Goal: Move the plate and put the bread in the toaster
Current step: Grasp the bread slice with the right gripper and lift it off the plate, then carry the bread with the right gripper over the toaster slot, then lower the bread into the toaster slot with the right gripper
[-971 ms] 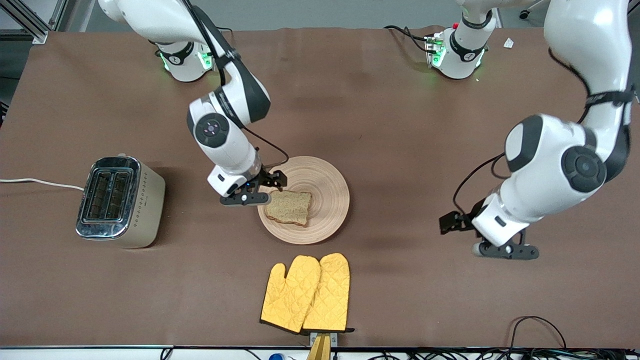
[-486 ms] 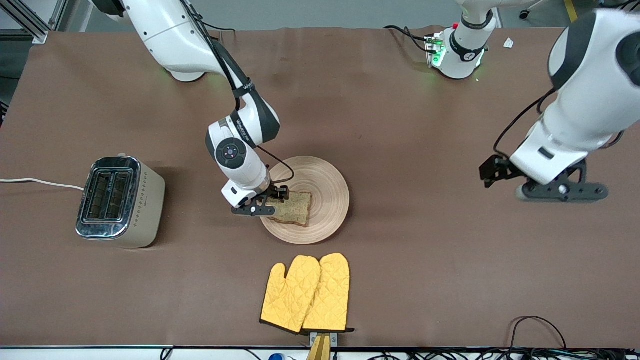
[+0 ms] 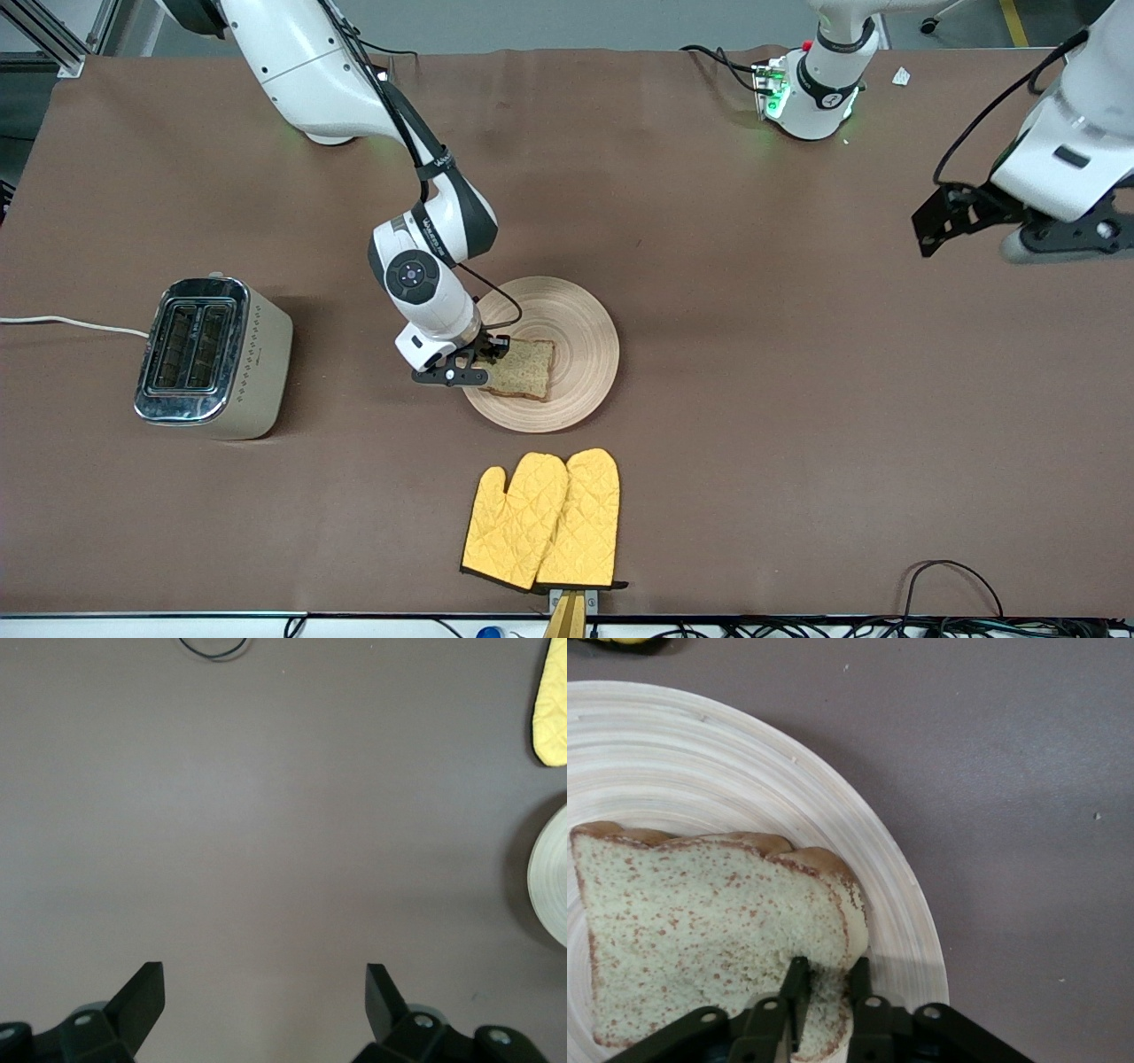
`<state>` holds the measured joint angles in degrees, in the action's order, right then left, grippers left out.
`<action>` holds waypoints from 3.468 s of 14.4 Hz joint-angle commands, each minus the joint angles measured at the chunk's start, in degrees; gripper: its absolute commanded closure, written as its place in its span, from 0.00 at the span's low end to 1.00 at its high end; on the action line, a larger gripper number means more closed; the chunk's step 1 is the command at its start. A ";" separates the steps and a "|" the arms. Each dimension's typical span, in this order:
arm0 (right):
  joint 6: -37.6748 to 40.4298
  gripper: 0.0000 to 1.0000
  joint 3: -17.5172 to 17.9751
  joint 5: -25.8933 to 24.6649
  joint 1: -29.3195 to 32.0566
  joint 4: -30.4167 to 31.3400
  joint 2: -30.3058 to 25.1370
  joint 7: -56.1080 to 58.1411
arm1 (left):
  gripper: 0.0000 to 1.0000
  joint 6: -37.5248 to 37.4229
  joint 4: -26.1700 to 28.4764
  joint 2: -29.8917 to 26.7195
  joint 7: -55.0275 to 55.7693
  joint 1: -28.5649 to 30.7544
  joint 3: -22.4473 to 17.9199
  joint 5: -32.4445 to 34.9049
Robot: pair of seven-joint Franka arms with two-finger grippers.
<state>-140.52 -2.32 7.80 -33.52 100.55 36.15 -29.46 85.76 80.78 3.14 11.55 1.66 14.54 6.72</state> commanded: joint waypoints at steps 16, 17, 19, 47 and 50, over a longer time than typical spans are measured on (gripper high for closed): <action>52.79 0.99 -5.32 -27.12 1.08 -21.97 -8.64 6.40 | 0.00 -3.93 5.62 -7.71 -8.12 -1.05 -7.95 -4.96; 54.46 0.99 -6.81 -29.66 1.70 -22.15 -9.07 10.00 | 0.00 -3.93 5.44 -7.71 -8.12 -1.13 -7.86 -4.96; 55.00 0.99 -9.53 -33.71 1.79 -22.15 -9.95 15.20 | 0.00 -3.93 5.44 -7.71 -8.12 -1.05 -7.86 -4.96; 49.21 0.97 -16.75 -45.24 2.76 -11.52 -9.43 12.26 | 0.00 -2.79 5.44 -6.57 -6.54 -0.96 -7.95 -5.22; 47.10 0.97 -16.75 -44.98 3.02 -11.34 -9.43 9.69 | 0.00 -2.79 5.53 -6.57 -6.63 -0.96 -8.04 -5.83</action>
<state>-92.18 -19.09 -37.62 -30.88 88.21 27.37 -17.55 82.30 85.97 -2.99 4.63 0.44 6.73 2.55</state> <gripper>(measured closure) 0.960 0.000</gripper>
